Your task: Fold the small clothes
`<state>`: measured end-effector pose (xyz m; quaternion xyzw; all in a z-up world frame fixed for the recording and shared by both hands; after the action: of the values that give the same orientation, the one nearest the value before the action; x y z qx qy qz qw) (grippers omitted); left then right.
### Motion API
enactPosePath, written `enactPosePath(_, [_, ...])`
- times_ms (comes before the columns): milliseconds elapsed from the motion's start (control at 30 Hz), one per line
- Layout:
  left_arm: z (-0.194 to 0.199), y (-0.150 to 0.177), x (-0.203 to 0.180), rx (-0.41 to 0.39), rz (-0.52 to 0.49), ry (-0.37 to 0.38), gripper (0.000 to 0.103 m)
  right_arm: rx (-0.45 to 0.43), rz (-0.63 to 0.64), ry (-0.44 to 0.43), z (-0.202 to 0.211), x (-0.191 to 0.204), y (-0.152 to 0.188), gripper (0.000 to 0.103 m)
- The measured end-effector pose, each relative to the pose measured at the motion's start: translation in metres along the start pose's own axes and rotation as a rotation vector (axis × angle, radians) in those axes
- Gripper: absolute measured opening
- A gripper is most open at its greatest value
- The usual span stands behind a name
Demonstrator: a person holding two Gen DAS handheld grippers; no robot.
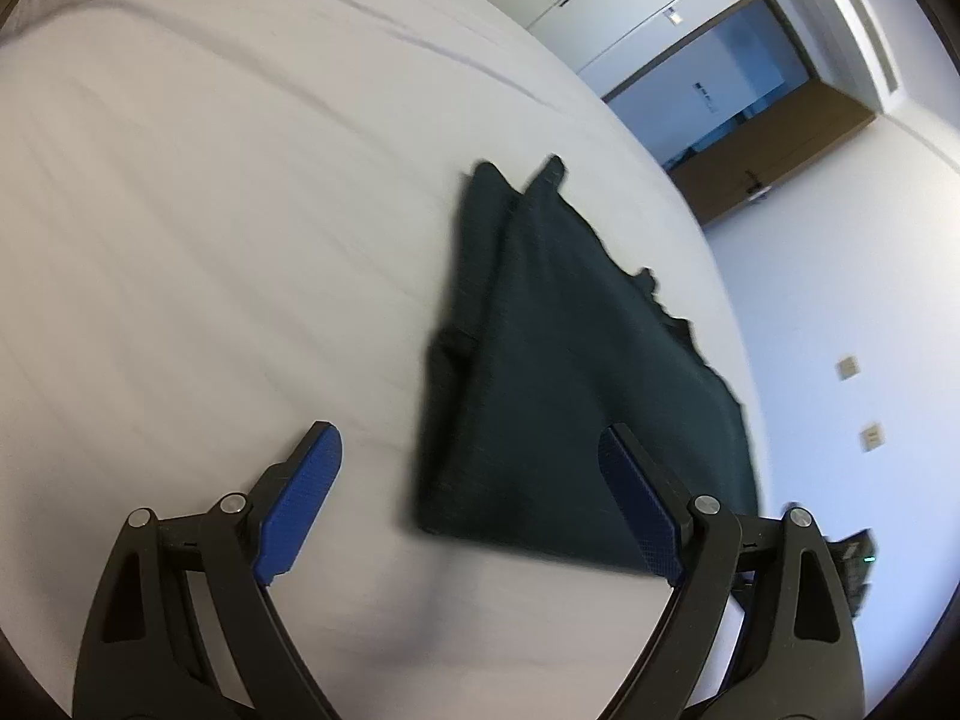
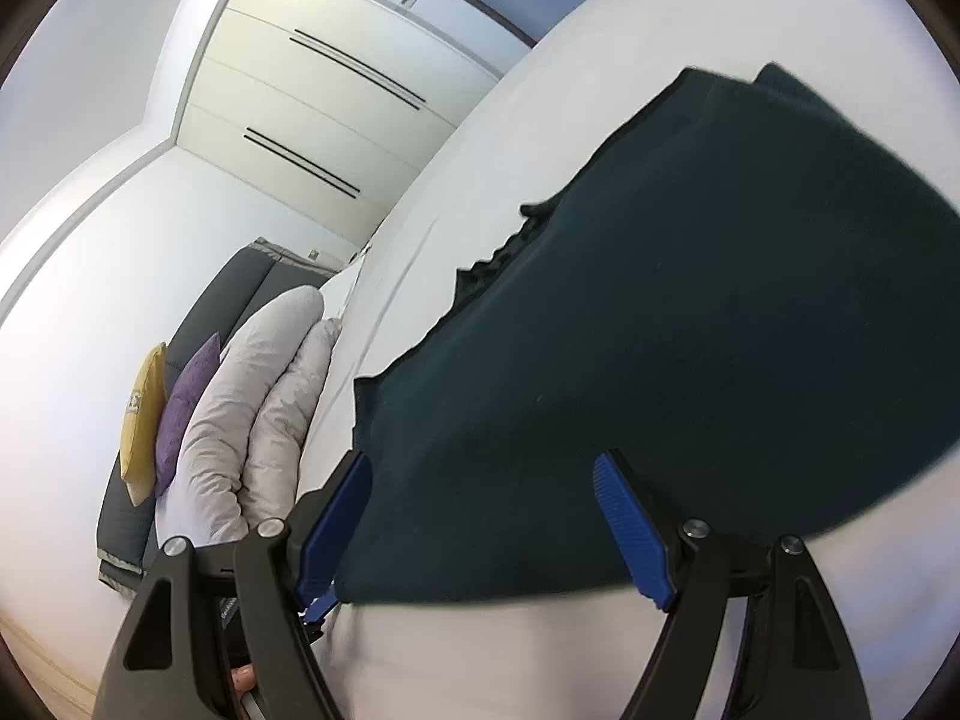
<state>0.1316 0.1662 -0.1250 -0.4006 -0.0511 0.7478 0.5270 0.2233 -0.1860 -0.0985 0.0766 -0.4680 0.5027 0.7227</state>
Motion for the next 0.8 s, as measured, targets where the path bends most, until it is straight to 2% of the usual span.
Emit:
enactPosePath(67, [-0.005, 0.005, 0.002, 0.025, 0.055, 0.024, 0.088, 0.016, 0.01, -0.007, -0.004, 0.005, 0.003, 0.079])
enactPosePath(300, [0.004, 0.029, 0.001, -0.011, 0.221, 0.048, 0.088, 0.038, 0.016, -0.025, -0.015, 0.014, 0.009, 0.079])
enactPosePath(467, [-0.001, 0.041, -0.009, -0.047, 0.3, 0.05, 0.088, 0.049, 0.018, -0.034, -0.019, 0.018, 0.013, 0.079])
enactPosePath(733, [-0.025, 0.023, -0.005, -0.072, 0.457, 0.142, 0.086, 0.062, 0.015, -0.05, -0.027, 0.026, 0.014, 0.079])
enactPosePath(800, [-0.028, 0.017, -0.007, -0.068, 0.466, 0.157, 0.078, 0.067, 0.022, -0.051, -0.03, 0.031, 0.013, 0.079])
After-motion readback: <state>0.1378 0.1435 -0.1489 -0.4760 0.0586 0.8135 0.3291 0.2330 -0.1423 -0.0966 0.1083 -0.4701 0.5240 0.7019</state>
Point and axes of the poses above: each gripper's, at about its wrist camera, not at the fingertips, and z roughly against the way its jaws point, x to its left, y to its underside, the point moved 2 cm from there along -z, roughly the way its jaws point, and after that the axes turned 10 degrees about -z, right-handed, at the moved point
